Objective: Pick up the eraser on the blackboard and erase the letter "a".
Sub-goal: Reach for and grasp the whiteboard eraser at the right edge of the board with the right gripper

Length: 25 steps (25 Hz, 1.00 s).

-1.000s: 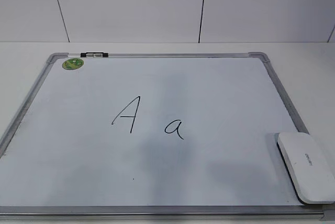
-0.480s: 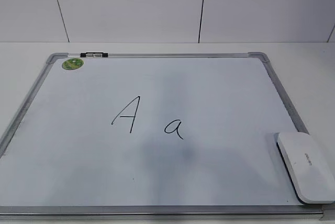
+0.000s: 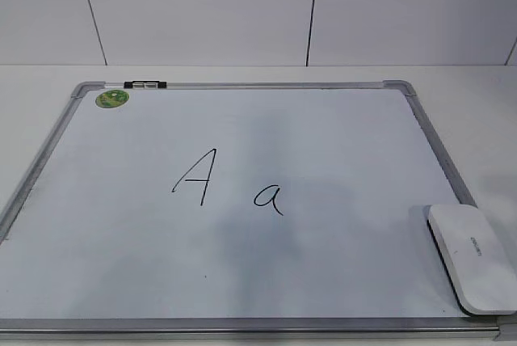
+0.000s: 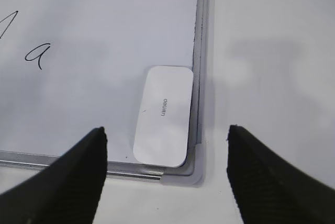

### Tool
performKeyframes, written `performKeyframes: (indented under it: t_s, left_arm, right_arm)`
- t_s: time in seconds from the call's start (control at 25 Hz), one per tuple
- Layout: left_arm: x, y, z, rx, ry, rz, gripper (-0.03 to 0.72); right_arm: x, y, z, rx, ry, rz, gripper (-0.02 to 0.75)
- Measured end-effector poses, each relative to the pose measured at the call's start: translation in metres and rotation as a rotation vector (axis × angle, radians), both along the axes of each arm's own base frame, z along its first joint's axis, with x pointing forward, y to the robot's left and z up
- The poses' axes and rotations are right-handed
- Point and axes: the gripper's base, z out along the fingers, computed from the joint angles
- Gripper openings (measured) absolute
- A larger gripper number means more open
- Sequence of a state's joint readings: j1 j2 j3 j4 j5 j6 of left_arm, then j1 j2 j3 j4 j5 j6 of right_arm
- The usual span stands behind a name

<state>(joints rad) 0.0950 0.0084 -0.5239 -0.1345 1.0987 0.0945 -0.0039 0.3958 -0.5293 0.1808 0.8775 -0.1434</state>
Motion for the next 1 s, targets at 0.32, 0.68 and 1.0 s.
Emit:
performKeyframes:
  t_s: [0.32,0.68,1.0]
  left_arm:
    - [0.000,0.000,0.000,0.000,0.000,0.000,0.235]
    - [0.000,0.000,0.000,0.000,0.000,0.000,0.235]
    - [0.000,0.000,0.000,0.000,0.000,0.000,0.235]
  right_arm:
    - [0.032,0.007,0.008,0.068,0.122,0.041,0.560]
    - [0.074,0.013,0.008,0.131,0.357,0.072,0.560]
    - [0.101,0.015,-0.007,0.203,0.504,0.029,0.561]
